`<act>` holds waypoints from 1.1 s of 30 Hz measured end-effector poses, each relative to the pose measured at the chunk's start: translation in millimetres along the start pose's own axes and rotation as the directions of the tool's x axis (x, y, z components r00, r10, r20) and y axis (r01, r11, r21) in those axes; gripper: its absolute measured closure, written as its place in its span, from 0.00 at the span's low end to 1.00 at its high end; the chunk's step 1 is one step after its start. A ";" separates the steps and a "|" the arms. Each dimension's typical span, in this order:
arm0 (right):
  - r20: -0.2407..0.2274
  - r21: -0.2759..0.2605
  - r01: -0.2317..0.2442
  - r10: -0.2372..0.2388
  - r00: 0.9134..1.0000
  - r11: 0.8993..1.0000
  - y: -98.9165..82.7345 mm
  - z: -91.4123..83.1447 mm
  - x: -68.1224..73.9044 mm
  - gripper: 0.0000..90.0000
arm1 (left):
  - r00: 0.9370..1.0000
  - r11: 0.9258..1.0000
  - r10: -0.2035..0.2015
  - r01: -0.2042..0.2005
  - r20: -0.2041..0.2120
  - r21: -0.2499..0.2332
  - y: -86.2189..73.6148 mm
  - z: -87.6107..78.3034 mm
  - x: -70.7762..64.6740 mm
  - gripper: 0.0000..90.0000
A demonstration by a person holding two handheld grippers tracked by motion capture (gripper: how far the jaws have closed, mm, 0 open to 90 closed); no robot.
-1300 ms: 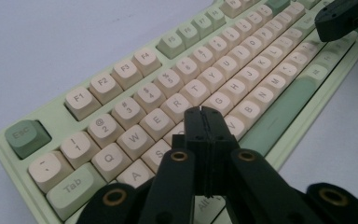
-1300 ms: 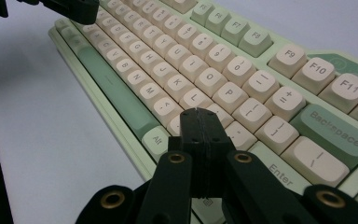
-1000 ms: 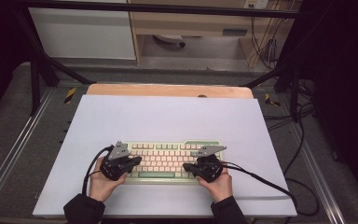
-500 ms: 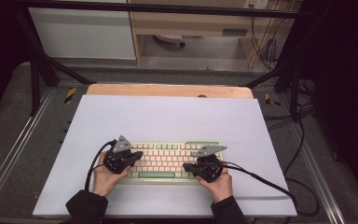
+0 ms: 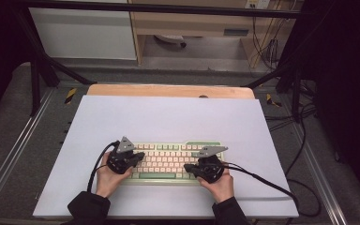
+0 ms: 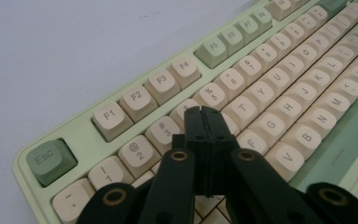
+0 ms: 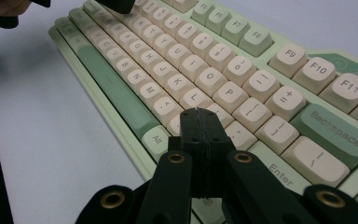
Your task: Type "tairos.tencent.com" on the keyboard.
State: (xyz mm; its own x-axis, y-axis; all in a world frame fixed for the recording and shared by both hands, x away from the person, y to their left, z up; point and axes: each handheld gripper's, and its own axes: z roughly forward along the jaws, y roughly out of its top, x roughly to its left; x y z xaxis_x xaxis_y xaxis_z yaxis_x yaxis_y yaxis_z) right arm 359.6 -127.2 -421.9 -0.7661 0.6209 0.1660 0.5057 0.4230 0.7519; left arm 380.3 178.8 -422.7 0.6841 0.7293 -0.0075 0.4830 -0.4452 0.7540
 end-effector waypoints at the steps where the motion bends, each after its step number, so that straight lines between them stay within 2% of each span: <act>1: 0.000 0.000 0.000 0.000 1.000 1.000 0.0 0.0 0.0 1.00 | 1.000 1.000 0.001 -0.001 -0.001 0.001 -0.2 0.2 0.0 1.00; 18: 0.000 0.002 0.001 -0.001 1.000 1.000 -0.2 -0.1 0.2 1.00 | 1.000 1.000 0.007 -0.007 0.001 0.004 -4.4 4.0 -1.0 1.00; 33: -0.004 -0.007 -0.003 0.003 1.000 1.000 1.1 -1.9 1.2 1.00 | 1.000 1.000 0.008 -0.007 0.012 -0.021 -8.0 -12.9 -0.4 1.00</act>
State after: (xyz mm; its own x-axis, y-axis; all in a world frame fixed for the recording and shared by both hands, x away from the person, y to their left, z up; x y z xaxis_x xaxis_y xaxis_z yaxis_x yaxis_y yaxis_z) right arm 358.5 -127.3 -419.6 -0.7661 0.6195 0.1712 0.5057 0.4164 0.7556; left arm 369.1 188.8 -420.2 0.6943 0.7196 -0.0096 0.4660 -0.4394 0.7679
